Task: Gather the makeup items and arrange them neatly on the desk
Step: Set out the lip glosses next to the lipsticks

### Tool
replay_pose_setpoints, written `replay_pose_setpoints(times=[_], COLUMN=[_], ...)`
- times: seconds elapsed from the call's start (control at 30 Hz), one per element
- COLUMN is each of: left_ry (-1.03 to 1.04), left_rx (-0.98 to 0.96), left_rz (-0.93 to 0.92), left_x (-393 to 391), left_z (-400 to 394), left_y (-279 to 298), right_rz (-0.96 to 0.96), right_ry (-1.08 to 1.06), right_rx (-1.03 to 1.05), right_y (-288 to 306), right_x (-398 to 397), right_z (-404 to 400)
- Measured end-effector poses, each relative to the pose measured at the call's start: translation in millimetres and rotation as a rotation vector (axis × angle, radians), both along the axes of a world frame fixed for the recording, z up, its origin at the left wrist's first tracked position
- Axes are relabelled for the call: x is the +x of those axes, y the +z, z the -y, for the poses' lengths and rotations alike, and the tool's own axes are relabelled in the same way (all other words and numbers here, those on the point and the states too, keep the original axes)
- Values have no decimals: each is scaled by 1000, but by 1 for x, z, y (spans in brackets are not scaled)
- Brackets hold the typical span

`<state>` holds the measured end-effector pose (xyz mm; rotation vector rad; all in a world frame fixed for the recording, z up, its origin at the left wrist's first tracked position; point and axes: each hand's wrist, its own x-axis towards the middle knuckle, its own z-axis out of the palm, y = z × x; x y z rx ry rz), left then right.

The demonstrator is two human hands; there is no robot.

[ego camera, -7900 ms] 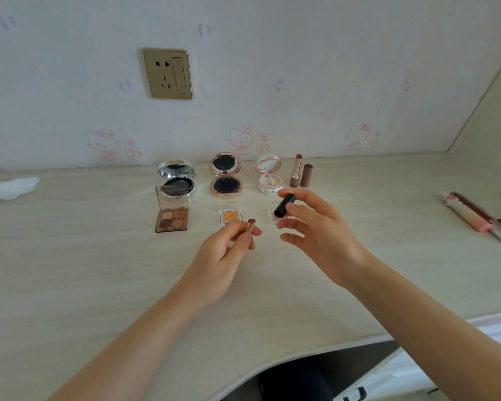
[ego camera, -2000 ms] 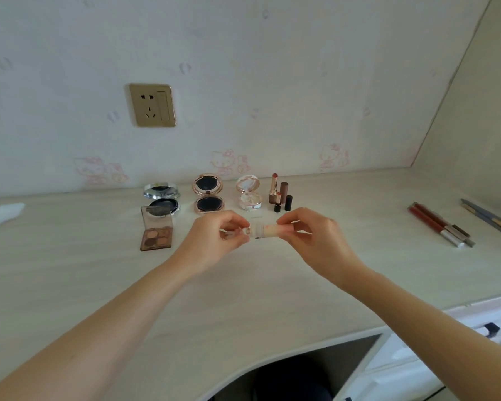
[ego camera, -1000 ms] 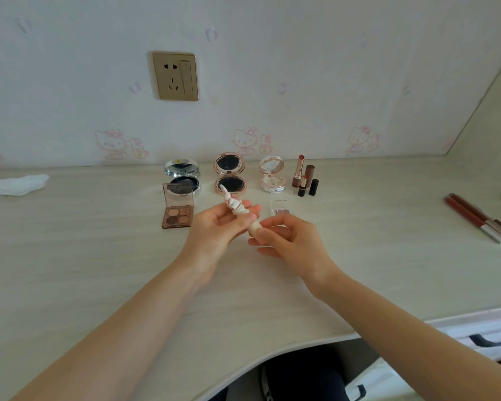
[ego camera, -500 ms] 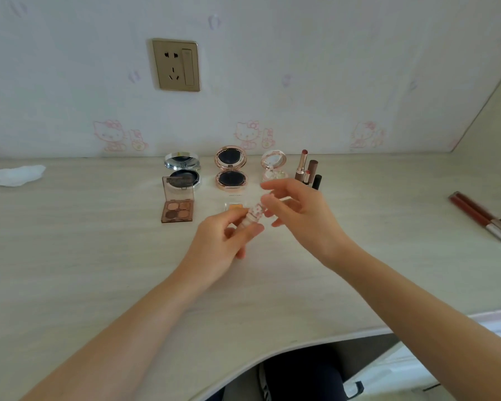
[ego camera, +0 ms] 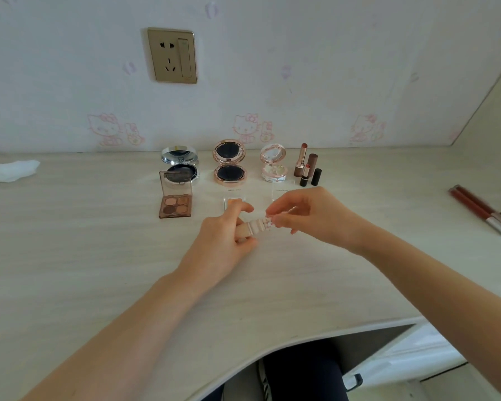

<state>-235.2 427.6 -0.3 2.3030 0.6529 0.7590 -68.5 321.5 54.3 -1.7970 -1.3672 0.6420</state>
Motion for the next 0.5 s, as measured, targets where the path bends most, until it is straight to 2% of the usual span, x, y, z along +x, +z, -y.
replay_pose_setpoints(times=[0.37, 0.5], left_ry=[-17, -24], left_rx=[149, 77], left_rz=[185, 195], left_x=[0, -2], left_z=[11, 11], left_y=[-2, -3], right_rz=[195, 233], right_ry=[130, 108], right_rx=[-163, -132], right_y=[11, 10], right_x=[0, 1], right_z=[-13, -11])
